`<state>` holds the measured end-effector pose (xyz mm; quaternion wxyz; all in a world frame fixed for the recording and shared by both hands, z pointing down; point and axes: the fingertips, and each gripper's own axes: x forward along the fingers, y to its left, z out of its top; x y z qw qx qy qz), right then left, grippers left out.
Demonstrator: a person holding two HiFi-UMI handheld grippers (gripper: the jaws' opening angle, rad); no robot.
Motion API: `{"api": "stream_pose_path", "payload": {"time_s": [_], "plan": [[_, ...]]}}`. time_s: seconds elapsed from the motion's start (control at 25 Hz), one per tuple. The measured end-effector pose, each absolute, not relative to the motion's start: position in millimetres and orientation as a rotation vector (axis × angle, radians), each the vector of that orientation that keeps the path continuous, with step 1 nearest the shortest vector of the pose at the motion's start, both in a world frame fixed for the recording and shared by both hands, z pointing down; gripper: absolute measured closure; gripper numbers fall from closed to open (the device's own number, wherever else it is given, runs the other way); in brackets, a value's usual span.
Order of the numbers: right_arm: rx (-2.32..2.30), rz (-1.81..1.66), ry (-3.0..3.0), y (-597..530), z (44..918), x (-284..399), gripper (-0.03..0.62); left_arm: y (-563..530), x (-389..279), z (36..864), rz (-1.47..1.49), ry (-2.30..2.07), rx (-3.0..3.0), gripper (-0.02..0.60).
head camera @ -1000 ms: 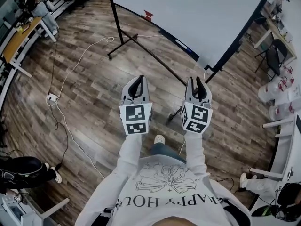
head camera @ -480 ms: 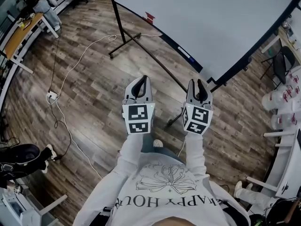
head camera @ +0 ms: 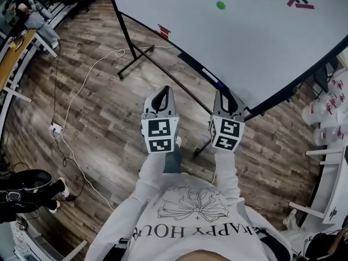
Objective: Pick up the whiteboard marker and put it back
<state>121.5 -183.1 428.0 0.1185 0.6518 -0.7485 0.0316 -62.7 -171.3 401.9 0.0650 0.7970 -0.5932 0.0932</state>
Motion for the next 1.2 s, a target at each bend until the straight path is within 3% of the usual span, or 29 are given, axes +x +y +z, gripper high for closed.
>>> {"api": "stream_pose_path", "payload": {"time_s": [0.6, 1.2], "plan": [[1.774, 0.107, -1.917, -318.1, 491.8, 101.5, 0.5, -323.0, -67.4, 436.8, 0.386, -1.59, 2.461, 0.575], [1.297, -0.018, -1.64, -367.0, 581.0, 99.3, 0.499, -359.8, -79.4, 499.1, 0.488, -1.544, 2.341, 0.575]]}}
